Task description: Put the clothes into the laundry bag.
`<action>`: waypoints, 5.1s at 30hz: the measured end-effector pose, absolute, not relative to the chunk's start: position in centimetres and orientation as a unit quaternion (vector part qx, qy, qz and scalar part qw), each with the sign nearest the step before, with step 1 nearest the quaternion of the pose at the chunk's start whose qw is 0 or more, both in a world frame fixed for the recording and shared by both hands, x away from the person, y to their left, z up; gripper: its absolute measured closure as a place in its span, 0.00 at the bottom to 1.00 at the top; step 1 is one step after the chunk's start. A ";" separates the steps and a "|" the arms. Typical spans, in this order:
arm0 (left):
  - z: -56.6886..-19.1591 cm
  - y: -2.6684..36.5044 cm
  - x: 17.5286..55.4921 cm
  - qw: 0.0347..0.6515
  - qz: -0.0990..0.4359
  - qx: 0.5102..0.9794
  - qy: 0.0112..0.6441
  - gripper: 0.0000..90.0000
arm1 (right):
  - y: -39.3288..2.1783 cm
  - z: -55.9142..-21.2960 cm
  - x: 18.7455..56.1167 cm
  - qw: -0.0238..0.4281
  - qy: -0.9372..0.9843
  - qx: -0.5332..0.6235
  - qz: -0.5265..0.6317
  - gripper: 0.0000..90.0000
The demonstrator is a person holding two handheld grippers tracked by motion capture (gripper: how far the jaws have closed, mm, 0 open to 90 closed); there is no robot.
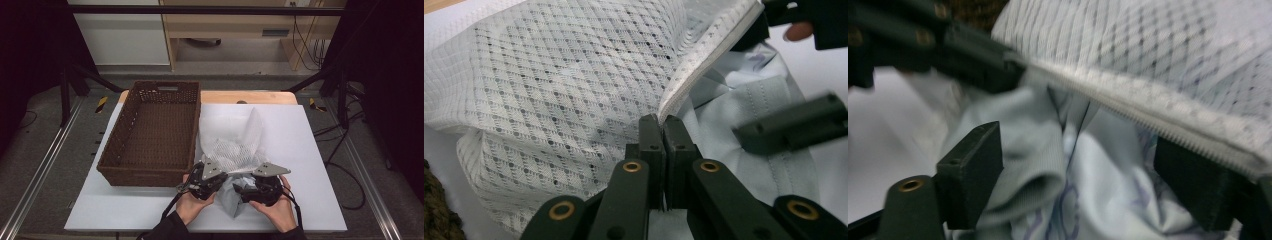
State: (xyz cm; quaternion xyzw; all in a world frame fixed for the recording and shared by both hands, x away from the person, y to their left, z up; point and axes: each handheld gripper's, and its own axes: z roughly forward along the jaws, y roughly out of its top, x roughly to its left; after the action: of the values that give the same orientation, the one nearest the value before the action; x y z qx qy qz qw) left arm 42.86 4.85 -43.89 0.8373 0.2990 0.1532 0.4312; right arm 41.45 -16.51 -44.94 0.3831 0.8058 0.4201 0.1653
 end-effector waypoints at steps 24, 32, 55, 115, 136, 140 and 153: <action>-40.9 5.8 41.6 0.467 0.146 0.825 0.282 0.98 | -13.6 -47.4 45.4 0.233 0.741 0.452 0.439 0.85; -43.6 5.5 42.9 0.436 0.140 0.836 0.303 0.98 | -13.8 -47.1 45.2 0.248 0.740 0.453 0.431 0.68; -43.0 4.8 42.6 0.446 0.139 0.833 0.297 0.98 | -15.1 -47.5 43.0 0.195 0.775 0.424 0.426 0.88; -44.3 5.4 43.6 0.440 0.136 0.830 0.315 0.98 | -15.0 -46.7 41.9 0.213 0.799 0.371 0.423 0.45; -43.6 5.1 42.7 0.443 0.121 0.837 0.298 0.98 | -13.2 -48.3 46.7 0.271 0.745 0.466 0.391 0.73; -43.9 5.0 42.9 0.443 0.122 0.835 0.302 0.98 | -14.8 -47.5 44.5 0.251 0.761 0.442 0.403 0.51; -45.1 4.8 43.5 0.425 0.128 0.842 0.307 0.98 | -22.5 -47.2 44.2 0.292 0.727 0.518 0.345 0.60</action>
State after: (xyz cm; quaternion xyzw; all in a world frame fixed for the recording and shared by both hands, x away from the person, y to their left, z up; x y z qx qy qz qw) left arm 43.47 4.78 -45.14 0.8421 0.3066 0.1278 0.4249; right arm 44.22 -22.55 -47.20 0.5176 0.7266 0.3447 0.2920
